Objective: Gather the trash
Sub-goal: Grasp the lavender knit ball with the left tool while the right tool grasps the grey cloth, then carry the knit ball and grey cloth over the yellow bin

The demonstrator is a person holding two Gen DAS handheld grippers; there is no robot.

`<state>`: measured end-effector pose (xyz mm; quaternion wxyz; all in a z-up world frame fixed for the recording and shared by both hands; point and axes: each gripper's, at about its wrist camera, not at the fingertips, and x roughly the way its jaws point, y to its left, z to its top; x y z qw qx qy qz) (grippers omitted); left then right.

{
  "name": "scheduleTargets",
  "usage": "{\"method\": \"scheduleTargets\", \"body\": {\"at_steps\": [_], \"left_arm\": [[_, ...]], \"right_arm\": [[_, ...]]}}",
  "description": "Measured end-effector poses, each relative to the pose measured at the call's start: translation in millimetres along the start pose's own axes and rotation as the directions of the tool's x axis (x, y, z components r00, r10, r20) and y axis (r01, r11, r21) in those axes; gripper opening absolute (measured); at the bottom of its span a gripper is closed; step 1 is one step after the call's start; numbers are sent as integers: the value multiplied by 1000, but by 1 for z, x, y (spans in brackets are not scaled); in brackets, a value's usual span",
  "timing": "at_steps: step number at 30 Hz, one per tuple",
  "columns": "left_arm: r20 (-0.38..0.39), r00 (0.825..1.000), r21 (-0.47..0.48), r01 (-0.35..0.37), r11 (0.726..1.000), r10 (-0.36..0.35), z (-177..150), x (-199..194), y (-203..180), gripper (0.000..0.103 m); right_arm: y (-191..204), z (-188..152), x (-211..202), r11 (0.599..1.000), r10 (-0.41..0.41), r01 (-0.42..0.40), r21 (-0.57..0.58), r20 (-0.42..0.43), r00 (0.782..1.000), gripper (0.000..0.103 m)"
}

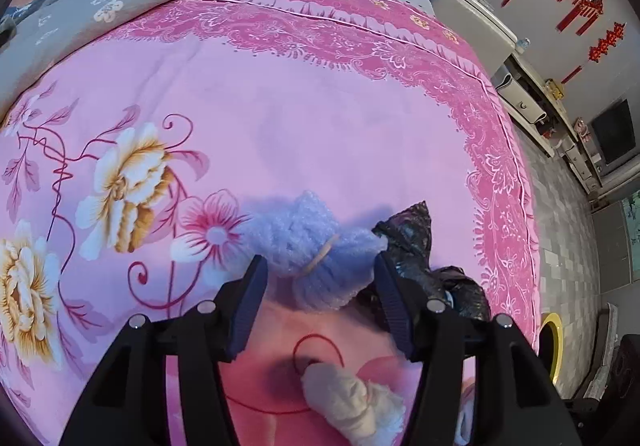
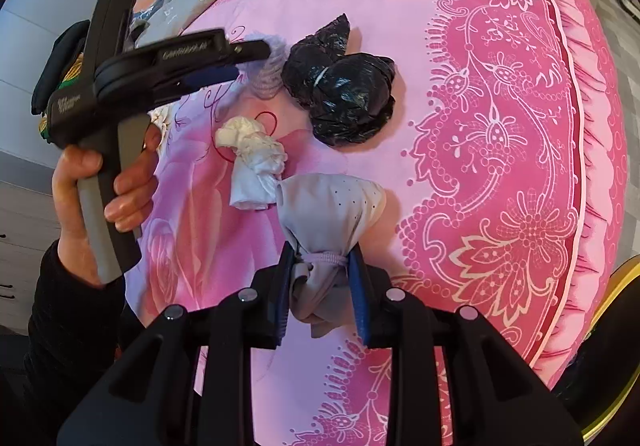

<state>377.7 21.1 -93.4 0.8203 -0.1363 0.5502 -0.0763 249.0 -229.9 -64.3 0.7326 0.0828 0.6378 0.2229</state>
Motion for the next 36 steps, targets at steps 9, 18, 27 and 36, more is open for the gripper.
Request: {"method": "scheduleTargets", "body": {"at_steps": [9,18,27,36], "left_arm": [[-28,1000,3,-10,1000,11,3,32,-10,47],[0,1000,11,13,1000,-13,-10,4,-5,38],[5,999,35,48,998,-49,-43,-60,-18,38],[-23,991,131,137,982,-135,-91,-97,-81,39]], "right_arm": [[-12,-4,-2,1000,10,-10,4,1,1000,25],[-8,-10,-21,1000,25,-25,-4,31,999,25],[-14,-38,-69,1000,3,-6,31,98,995,25],[-35,-77,-126,995,-46,28,95,184,982,25]]}}
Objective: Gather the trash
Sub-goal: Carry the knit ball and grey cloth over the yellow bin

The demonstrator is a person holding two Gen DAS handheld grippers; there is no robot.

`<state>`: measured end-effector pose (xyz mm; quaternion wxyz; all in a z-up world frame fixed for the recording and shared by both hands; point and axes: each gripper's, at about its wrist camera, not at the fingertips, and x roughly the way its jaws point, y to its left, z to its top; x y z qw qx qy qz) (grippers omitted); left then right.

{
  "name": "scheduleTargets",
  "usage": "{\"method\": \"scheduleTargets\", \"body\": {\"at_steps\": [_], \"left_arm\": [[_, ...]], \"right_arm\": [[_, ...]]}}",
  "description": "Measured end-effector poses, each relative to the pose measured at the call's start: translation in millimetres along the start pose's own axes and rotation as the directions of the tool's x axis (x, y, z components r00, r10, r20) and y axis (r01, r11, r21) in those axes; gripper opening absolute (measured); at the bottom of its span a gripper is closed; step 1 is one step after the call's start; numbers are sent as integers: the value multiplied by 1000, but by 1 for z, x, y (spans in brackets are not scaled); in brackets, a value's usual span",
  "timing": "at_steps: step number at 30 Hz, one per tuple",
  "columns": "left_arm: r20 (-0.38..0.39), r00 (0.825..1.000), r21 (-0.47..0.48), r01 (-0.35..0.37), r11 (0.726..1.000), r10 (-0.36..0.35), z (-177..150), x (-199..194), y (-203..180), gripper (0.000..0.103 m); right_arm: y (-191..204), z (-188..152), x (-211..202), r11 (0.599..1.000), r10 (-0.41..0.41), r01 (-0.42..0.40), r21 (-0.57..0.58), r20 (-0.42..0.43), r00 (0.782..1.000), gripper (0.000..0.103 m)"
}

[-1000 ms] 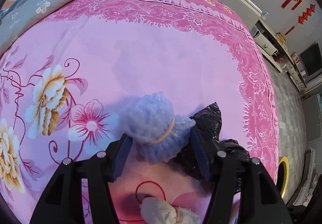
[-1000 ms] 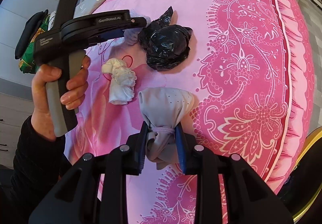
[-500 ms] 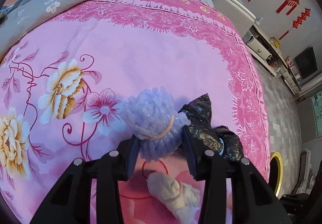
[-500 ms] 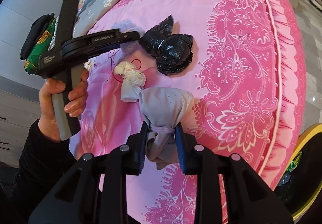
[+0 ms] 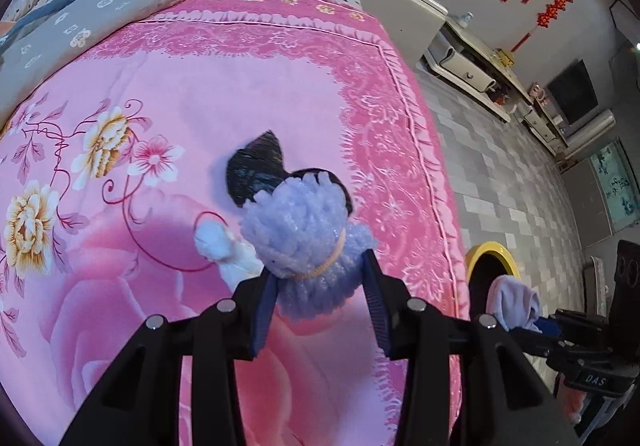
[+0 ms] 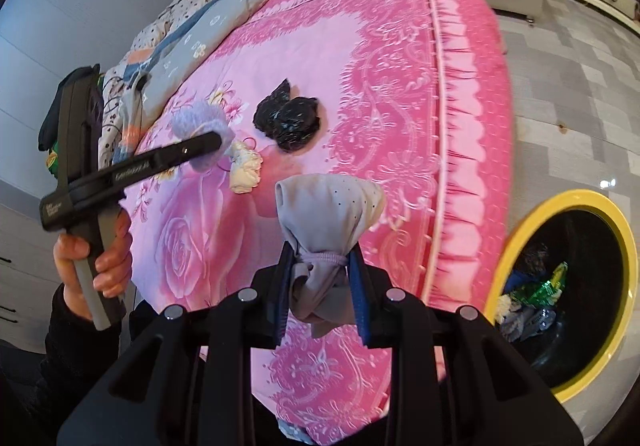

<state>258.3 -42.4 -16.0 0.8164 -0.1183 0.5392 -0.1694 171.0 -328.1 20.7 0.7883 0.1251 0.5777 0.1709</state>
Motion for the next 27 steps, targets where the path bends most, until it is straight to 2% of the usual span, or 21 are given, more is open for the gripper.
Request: {"method": "scheduleTargets", "body": {"at_steps": [7,12,20,27], "left_arm": [[-32,995,118,103,988,-100,-25,-4,-87,39],[-60,988,184,150,971,-141,-39,3,-142,39],[-126,976,241,204,949,-177,-65,30,-215,39],[-171,967,264,229,937,-189,-77,55,-257,40]], "right_arm": [[-42,-23,-45,995,-58,53,82,66,996,25],[-76,-38,-73,985,-103,86,148,110,989,26],[-132,-56,-104,957,-183,140,254,155,971,26],[-176,-67,-109,927,-219,156,340,156,963,26]]}}
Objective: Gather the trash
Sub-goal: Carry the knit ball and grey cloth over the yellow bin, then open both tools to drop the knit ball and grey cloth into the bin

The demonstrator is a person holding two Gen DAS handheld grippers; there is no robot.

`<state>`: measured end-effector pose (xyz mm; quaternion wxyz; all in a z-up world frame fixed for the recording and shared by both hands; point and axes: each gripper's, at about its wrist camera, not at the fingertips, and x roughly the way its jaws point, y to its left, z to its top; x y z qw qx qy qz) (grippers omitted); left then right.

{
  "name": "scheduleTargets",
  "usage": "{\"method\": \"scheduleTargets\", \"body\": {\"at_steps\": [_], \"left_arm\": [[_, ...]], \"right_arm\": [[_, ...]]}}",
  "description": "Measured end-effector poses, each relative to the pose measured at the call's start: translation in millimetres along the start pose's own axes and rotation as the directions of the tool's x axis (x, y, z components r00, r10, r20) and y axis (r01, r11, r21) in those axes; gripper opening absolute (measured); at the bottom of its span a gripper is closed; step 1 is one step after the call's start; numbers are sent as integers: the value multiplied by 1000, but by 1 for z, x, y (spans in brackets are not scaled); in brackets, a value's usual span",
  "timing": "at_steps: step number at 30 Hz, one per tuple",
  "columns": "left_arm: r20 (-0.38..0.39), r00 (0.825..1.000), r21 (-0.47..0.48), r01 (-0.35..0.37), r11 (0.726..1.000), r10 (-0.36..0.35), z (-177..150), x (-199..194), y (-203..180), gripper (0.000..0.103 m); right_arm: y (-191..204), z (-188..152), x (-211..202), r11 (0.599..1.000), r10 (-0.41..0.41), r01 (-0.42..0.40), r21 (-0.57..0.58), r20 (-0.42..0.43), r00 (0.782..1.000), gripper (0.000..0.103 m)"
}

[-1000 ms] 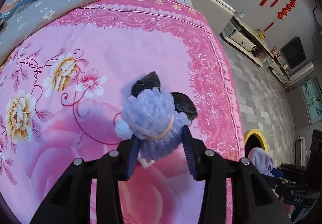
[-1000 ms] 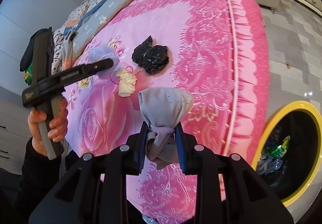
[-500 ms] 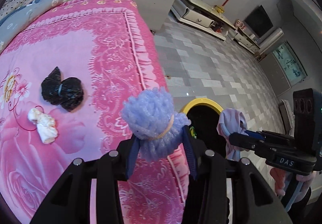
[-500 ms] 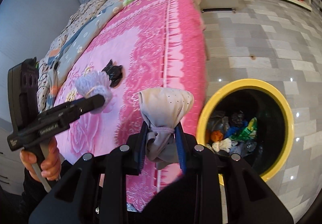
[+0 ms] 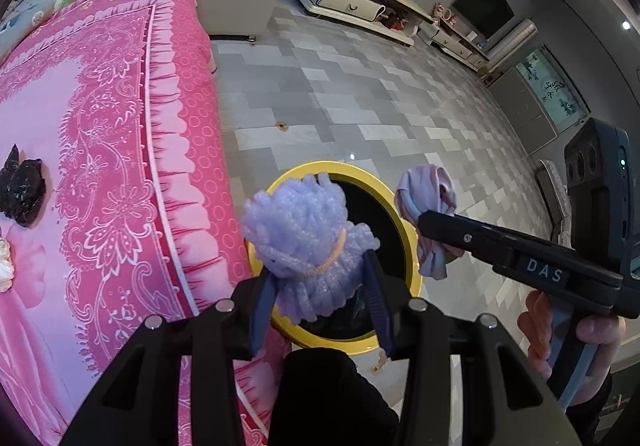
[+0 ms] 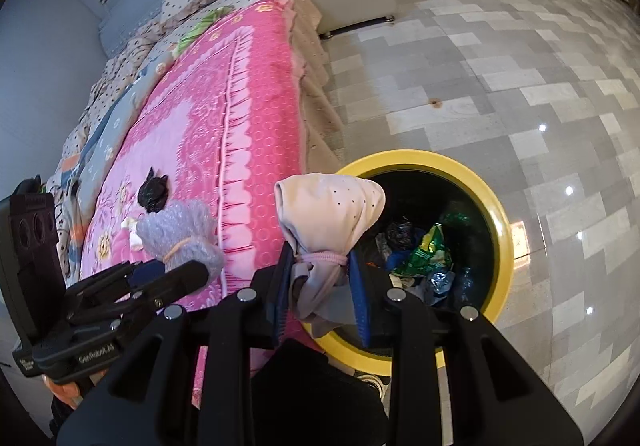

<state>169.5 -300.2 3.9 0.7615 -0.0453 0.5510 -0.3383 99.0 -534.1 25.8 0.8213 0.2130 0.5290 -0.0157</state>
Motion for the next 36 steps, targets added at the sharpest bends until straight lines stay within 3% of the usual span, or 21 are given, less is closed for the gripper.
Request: {"method": "scheduleTargets", "body": {"at_steps": [11,15,19,24,29,36], "left_arm": [[-63,998,-14,-2,1000,1,-3,44,-13,41],[-66,998,-14,8,1000,-9,0,49,-13,43],[-62,998,-24,28,999,-30,0,49,-11,51],[-49,999,-50,13,999,-15,-3,42,1,73],[-32,999,-62,-13,998,11,-5,31,15,81],[6,997,-117,-71,991,72,-8,6,61,82]], "right_arm": [[-49,5,10,995,-32,32,90,-6,999,27],[-59,7,9,992,-58,57,110,8,998,32],[-67,10,7,988,-81,78,131,19,996,36],[-73,11,7,984,-95,91,155,20,995,40],[-65,11,7,986,-94,91,142,17,995,42],[-21,14,12,998,-60,60,36,4,998,46]]}}
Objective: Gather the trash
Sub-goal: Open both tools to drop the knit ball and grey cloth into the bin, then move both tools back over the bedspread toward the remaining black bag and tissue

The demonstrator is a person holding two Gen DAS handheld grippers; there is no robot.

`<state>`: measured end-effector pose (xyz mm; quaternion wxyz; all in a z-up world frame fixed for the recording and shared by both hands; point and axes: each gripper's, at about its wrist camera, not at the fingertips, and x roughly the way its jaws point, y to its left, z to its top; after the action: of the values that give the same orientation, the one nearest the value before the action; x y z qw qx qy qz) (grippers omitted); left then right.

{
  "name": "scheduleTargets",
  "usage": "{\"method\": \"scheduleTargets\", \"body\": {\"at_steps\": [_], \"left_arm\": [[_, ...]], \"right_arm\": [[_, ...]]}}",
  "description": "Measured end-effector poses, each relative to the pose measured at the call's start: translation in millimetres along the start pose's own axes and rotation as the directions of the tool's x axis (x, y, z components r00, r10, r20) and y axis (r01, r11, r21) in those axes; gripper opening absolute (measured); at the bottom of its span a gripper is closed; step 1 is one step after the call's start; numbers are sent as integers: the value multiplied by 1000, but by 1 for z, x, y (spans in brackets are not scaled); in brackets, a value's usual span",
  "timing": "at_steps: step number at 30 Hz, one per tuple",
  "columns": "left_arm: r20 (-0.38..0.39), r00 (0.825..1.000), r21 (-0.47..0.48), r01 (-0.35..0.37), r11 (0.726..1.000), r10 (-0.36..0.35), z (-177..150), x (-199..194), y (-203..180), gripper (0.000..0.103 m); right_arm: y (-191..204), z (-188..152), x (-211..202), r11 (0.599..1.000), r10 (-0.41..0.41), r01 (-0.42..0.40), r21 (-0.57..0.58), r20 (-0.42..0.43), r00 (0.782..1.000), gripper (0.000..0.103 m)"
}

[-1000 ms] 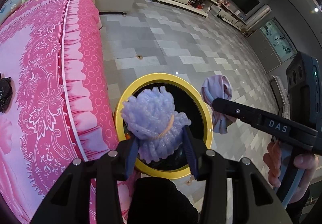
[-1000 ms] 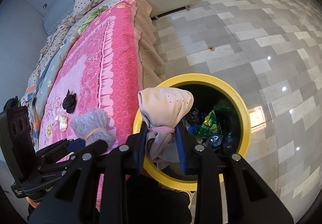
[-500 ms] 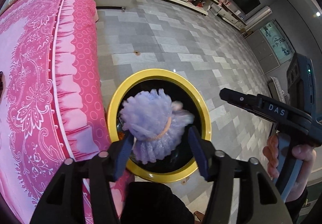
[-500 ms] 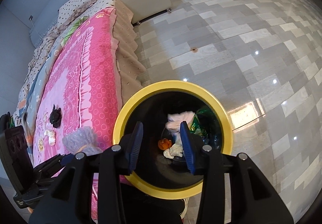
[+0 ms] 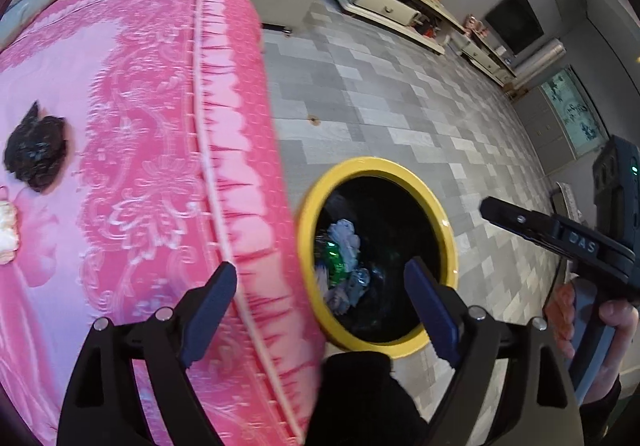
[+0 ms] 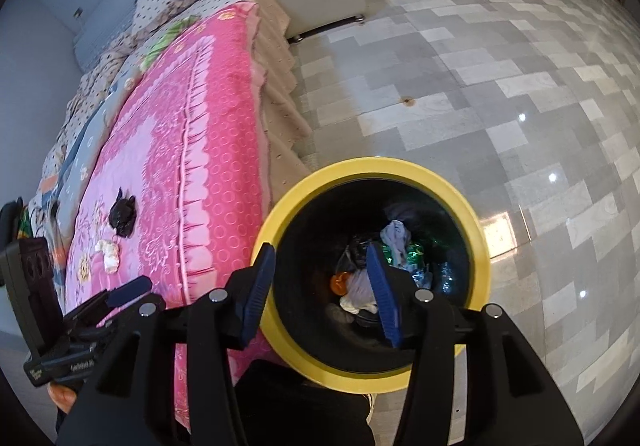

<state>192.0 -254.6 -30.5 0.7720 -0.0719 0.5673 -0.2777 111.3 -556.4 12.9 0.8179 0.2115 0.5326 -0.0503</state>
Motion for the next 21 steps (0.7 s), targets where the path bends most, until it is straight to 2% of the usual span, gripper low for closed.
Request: {"method": "scheduleTargets", "body": {"at_steps": [8,15,21], "left_arm": [[45,995,-144,-85,986,92,6,-31,93,82],[83,978,-271,-165,948,193,11,-61,174,82],[84,960,-370,-219,903,267,17,-75,233,82]], "right_arm": [[84,7,18,984,57,-63,-164,-43,997,50],[169,22,49,954,88,-117,-277,-113,990,56],[243,36,80,916,103,-164,-367,-181,978,57]]}}
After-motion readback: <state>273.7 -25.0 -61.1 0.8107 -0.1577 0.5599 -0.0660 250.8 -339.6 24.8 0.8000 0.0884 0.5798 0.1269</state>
